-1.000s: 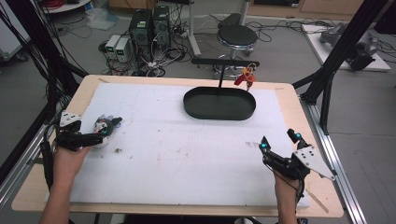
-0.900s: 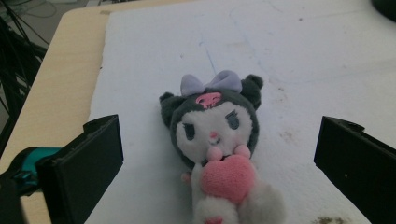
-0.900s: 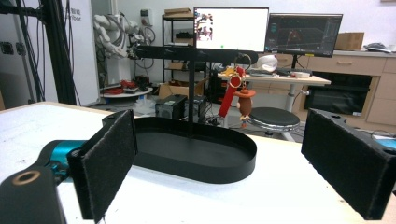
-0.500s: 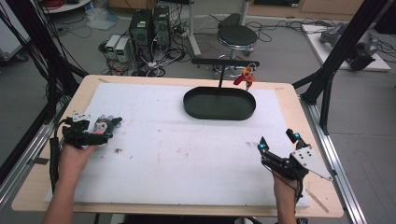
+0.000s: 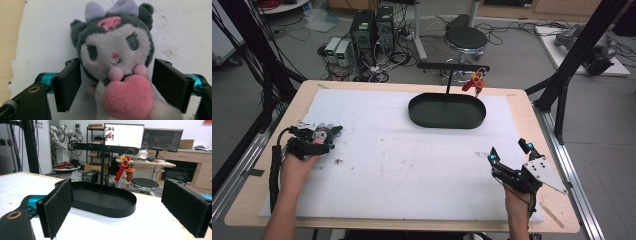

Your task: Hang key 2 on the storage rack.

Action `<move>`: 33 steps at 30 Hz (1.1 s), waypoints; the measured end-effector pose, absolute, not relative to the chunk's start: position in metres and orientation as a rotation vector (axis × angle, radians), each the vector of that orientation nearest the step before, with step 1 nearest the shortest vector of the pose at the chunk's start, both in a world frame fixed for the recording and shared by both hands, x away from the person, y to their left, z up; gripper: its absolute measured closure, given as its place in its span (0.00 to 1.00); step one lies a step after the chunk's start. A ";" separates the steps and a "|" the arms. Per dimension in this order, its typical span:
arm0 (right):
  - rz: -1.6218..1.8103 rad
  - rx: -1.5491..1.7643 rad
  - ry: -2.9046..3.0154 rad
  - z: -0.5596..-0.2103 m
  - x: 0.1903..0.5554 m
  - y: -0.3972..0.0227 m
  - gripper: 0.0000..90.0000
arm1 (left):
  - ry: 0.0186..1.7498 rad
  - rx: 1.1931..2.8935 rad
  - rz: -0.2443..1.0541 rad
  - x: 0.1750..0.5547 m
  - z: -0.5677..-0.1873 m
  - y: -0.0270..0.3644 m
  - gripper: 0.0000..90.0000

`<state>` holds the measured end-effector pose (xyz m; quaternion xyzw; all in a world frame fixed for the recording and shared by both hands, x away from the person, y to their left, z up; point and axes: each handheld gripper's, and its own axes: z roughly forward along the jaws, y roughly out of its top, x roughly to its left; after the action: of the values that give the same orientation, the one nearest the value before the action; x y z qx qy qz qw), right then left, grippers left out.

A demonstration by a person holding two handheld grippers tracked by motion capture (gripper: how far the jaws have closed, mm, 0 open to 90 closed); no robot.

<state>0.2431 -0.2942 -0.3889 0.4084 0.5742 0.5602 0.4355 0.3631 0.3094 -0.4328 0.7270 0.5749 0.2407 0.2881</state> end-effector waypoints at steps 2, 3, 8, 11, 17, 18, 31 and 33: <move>1.394 1.014 1.431 -0.389 0.243 -0.294 0.11 | 1.549 1.935 0.651 0.364 -0.435 0.309 0.34; 1.392 1.014 1.431 -0.389 0.243 -0.294 0.11 | 1.548 1.940 0.653 0.364 -0.435 0.309 0.35; 1.388 1.012 1.435 -0.390 0.243 -0.294 0.11 | 1.531 1.950 0.663 0.362 -0.435 0.308 0.44; 1.385 1.007 1.439 -0.390 0.243 -0.293 0.11 | 1.523 1.957 0.663 0.361 -0.435 0.308 0.48; 1.381 1.007 1.441 -0.390 0.242 -0.292 0.11 | 1.461 1.914 0.674 0.357 -0.429 0.305 0.54; 1.380 1.006 1.442 -0.390 0.243 -0.292 0.11 | 1.445 1.903 0.677 0.355 -0.427 0.304 0.55; 1.373 1.002 1.443 -0.391 0.243 -0.292 0.11 | 1.266 1.732 0.598 0.341 -0.401 0.292 0.55; 1.373 1.001 1.445 -0.391 0.243 -0.291 0.11 | 1.247 1.721 0.594 0.340 -0.396 0.288 0.55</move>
<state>0.2429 -0.2913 -0.3908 0.4031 0.5816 0.5528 0.4401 0.3396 0.2881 -0.3959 0.6961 0.5045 0.2402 0.4507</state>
